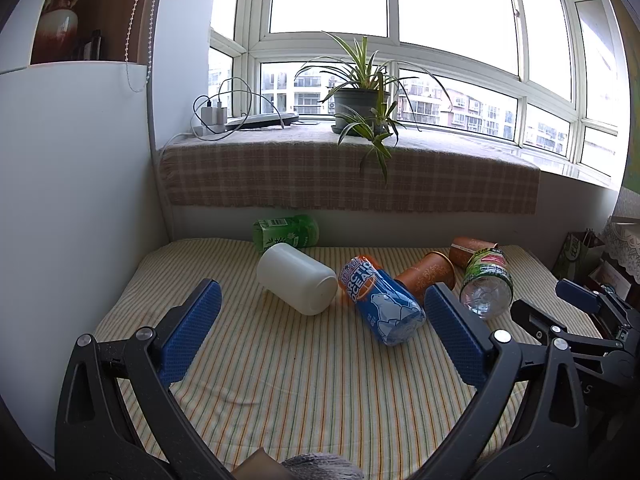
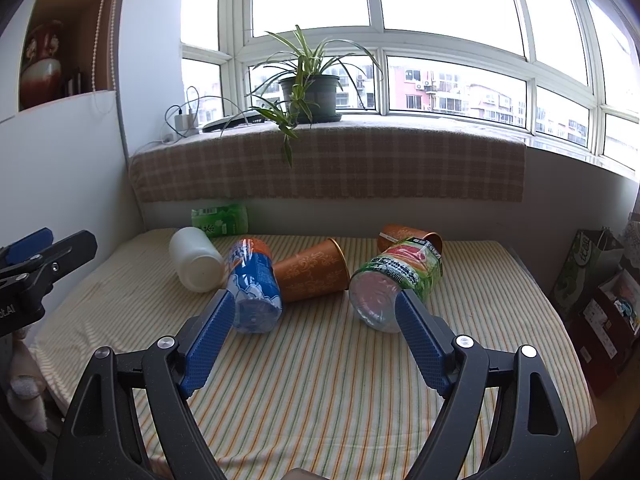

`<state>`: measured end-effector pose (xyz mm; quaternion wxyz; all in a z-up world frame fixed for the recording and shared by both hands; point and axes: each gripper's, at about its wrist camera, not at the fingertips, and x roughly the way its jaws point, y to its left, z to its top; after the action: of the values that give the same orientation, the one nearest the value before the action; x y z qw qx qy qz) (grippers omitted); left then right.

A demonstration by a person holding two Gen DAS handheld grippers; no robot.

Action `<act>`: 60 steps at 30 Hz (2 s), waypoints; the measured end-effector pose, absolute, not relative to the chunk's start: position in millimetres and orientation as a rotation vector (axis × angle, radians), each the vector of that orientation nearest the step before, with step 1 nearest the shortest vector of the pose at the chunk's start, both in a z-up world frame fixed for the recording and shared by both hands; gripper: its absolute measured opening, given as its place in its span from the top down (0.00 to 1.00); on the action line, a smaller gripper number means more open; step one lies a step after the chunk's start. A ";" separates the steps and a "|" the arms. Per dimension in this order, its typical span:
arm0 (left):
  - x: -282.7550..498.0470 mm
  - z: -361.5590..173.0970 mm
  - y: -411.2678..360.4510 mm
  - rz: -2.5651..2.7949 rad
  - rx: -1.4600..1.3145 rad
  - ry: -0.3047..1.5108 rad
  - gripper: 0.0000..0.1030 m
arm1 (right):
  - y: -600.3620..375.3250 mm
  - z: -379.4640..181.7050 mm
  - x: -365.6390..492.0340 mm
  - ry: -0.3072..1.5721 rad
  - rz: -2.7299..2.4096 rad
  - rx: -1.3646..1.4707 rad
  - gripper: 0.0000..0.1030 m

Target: Flip cup upright

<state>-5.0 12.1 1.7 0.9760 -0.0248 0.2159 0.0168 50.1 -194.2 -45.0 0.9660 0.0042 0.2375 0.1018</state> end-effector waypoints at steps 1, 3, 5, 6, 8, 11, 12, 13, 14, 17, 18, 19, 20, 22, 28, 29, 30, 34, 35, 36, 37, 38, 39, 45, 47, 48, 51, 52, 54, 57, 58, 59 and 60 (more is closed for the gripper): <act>-5.2 2.0 12.2 0.034 -0.050 0.436 0.00 | -193.9 -45.1 50.0 0.481 0.207 0.009 0.20; -5.3 1.5 11.9 0.034 -0.049 0.434 0.00 | -193.7 -45.7 50.6 0.484 0.207 0.010 0.20; -5.3 1.2 12.0 0.034 -0.049 0.434 0.00 | -193.7 -46.0 51.8 0.486 0.208 0.011 0.20; -5.7 1.6 12.1 0.034 -0.049 0.435 0.00 | -193.6 -46.1 51.8 0.486 0.209 0.011 0.20; -6.4 2.3 12.6 0.035 -0.049 0.436 0.00 | -193.6 -46.1 51.8 0.487 0.208 0.010 0.20; -7.3 3.2 13.6 0.036 -0.051 0.439 0.00 | -193.4 -46.1 51.6 0.488 0.209 0.012 0.20; -7.7 3.6 14.0 0.035 -0.052 0.441 0.00 | -193.2 -46.1 51.8 0.489 0.210 0.012 0.20; -6.8 2.3 12.4 0.035 -0.051 0.440 0.00 | -193.1 -46.5 52.0 0.490 0.210 0.011 0.20; -3.0 0.3 13.0 0.033 -0.049 0.442 0.00 | -192.8 -46.7 52.6 0.491 0.211 0.011 0.20; -3.2 0.3 13.3 0.033 -0.051 0.443 0.00 | -192.4 -47.1 54.0 0.493 0.214 0.013 0.20; -3.3 0.5 13.5 0.034 -0.050 0.444 0.00 | -192.4 -47.2 53.9 0.494 0.215 0.012 0.20; -3.5 0.7 13.7 0.034 -0.050 0.445 0.00 | -192.3 -47.3 54.5 0.495 0.216 0.012 0.20; -3.8 0.9 14.1 0.035 -0.050 0.446 0.00 | -191.6 -47.4 55.2 0.495 0.218 0.011 0.20; -1.7 -2.5 15.1 0.037 -0.051 0.447 0.00 | -189.0 -47.4 56.8 0.498 0.222 0.006 0.20; -1.9 -4.5 21.7 0.053 -0.056 0.454 0.00 | -180.2 -47.8 62.8 0.508 0.246 -0.008 0.20; -2.3 -4.9 23.2 0.057 -0.057 0.455 0.00 | -178.1 -47.7 63.8 0.509 0.251 -0.011 0.20; -2.6 -5.4 24.9 0.060 -0.058 0.458 0.00 | -176.1 -47.8 65.1 0.511 0.258 -0.013 0.20; 0.0 -8.8 34.7 0.077 -0.066 0.466 0.00 | -166.7 -46.9 72.4 0.518 0.284 -0.027 0.20; -0.4 -9.4 37.0 0.083 -0.068 0.468 0.00 | -163.7 -46.9 74.5 0.520 0.290 -0.033 0.20; -0.9 -10.2 39.4 0.089 -0.070 0.470 0.00 | -160.8 -47.0 76.5 0.523 0.297 -0.039 0.20; -1.3 -10.3 42.0 0.094 -0.074 0.474 0.00 | -157.9 -47.0 78.8 0.525 0.305 -0.045 0.20; -2.1 -11.4 45.1 0.100 -0.080 0.476 0.00 | -154.8 -46.8 81.1 0.524 0.315 -0.052 0.20; -2.9 -12.7 48.6 0.108 -0.088 0.480 0.00 | -151.5 -46.7 84.3 0.524 0.323 -0.061 0.20; -10.5 -22.9 74.2 0.165 -0.103 0.516 0.00 | -124.1 -46.5 112.7 0.572 0.435 -0.122 0.20; -14.5 -29.3 83.3 0.182 -0.110 0.543 0.00 | -112.6 -46.0 126.8 0.597 0.471 -0.147 0.20; -17.1 -32.8 87.9 0.178 -0.120 0.557 0.00 | -106.7 -45.4 133.4 0.612 0.495 -0.156 0.20; -26.0 -43.2 99.0 0.192 -0.150 0.595 0.00 | -86.3 -44.8 157.8 0.687 0.585 -0.174 0.20; -29.4 -46.4 101.2 0.191 -0.154 0.605 0.00 | -78.5 -44.6 166.1 0.708 0.606 -0.179 0.20; -35.5 -51.8 105.9 0.196 -0.165 0.622 0.00 | -61.4 -45.8 181.7 0.756 0.670 -0.192 0.20; -43.5 -57.7 114.3 0.203 -0.198 0.640 0.00 | -36.4 -52.8 205.8 0.840 0.699 -0.223 0.20; -45.8 -59.3 117.1 0.205 -0.208 0.644 0.00 | -28.4 -56.1 213.2 0.865 0.703 -0.238 0.20; -50.6 -62.1 120.5 0.212 -0.215 0.645 0.00 | -20.7 -59.8 220.5 0.890 0.711 -0.258 0.20; -51.8 -63.1 123.1 0.218 -0.223 0.648 0.00 | -13.3 -63.1 226.1 0.914 0.719 -0.282 0.20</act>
<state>-51.8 123.1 -63.1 0.9361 -0.1092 0.3169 0.1066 226.1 -13.3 -63.1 0.8262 -0.1327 0.4304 0.3383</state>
